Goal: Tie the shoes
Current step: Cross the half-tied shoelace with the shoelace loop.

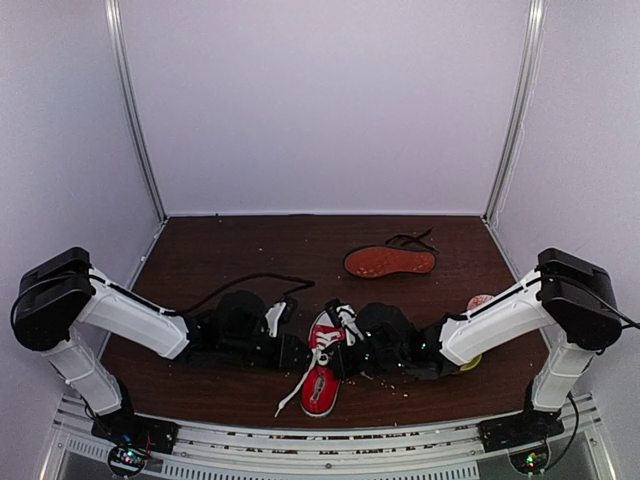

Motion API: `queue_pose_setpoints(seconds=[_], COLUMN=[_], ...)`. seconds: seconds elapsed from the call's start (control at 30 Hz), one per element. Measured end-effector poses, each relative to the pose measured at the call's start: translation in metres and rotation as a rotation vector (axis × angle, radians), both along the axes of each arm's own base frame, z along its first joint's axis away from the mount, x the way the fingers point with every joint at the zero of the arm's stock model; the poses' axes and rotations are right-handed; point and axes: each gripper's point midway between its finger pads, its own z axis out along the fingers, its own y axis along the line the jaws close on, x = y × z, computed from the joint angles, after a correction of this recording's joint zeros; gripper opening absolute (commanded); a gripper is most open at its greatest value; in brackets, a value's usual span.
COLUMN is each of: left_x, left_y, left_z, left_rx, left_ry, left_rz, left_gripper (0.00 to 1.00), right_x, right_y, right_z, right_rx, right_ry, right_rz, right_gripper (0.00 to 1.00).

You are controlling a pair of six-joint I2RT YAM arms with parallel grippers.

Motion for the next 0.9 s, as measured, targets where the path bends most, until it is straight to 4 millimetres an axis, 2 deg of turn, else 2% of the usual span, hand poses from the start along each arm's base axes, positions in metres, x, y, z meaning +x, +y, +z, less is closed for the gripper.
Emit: queue_pose_setpoints(seconds=[0.1, 0.3, 0.37, 0.53, 0.7, 0.9], left_x=[0.004, 0.011, 0.013, 0.010, 0.007, 0.006], left_y=[0.002, 0.010, 0.015, 0.025, 0.019, 0.017], left_z=[0.000, 0.002, 0.005, 0.017, 0.026, 0.025], left_rx=[0.001, 0.020, 0.034, 0.074, 0.096, 0.125], left_ry=[0.003, 0.002, -0.005, -0.047, -0.087, -0.103], left_rz=[0.018, 0.068, 0.084, 0.066, -0.003, -0.043], left_gripper=[0.36, 0.50, 0.52, 0.53, 0.51, 0.52], right_x=[-0.002, -0.018, -0.022, -0.028, -0.029, -0.025], right_y=[0.000, 0.001, 0.001, -0.001, -0.002, -0.011], right_z=[0.000, -0.001, 0.000, 0.005, 0.003, 0.004], right_rx=[0.008, 0.022, 0.024, 0.033, 0.030, 0.025], right_ry=[-0.002, 0.002, 0.002, -0.003, -0.002, -0.007], right_rz=[0.005, 0.047, 0.056, 0.065, 0.061, 0.016], right_gripper=[0.00, 0.00, 0.00, 0.00, 0.00, 0.00])
